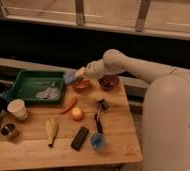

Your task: Place sponge in red bowl

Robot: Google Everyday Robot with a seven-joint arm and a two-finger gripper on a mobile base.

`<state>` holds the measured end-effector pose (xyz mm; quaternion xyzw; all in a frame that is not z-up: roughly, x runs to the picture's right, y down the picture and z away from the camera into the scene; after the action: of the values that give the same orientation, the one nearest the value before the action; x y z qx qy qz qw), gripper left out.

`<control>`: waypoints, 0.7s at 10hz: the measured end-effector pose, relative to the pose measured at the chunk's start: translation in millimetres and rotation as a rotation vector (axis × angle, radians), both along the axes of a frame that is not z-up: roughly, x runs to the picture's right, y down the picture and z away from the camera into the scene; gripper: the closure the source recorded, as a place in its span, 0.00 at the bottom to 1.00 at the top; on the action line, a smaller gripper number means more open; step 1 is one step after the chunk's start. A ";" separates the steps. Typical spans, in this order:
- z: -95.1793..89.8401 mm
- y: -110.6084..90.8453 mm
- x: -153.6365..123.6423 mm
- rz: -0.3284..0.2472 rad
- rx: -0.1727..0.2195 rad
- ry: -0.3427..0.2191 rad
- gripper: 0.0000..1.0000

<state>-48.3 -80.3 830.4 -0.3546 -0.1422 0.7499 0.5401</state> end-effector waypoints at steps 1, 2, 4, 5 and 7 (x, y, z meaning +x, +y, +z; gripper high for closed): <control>4.5 -4.7 2.6 0.011 0.002 0.008 1.00; 11.8 -11.6 5.3 0.025 0.003 0.020 1.00; 22.7 -22.1 15.2 0.061 0.004 0.039 0.91; 27.9 -24.9 19.4 0.080 0.006 0.047 0.81; 36.5 -30.8 19.2 0.121 0.036 0.061 0.61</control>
<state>-29.1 -111.1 866.8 -0.3128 -0.1604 0.7890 0.5040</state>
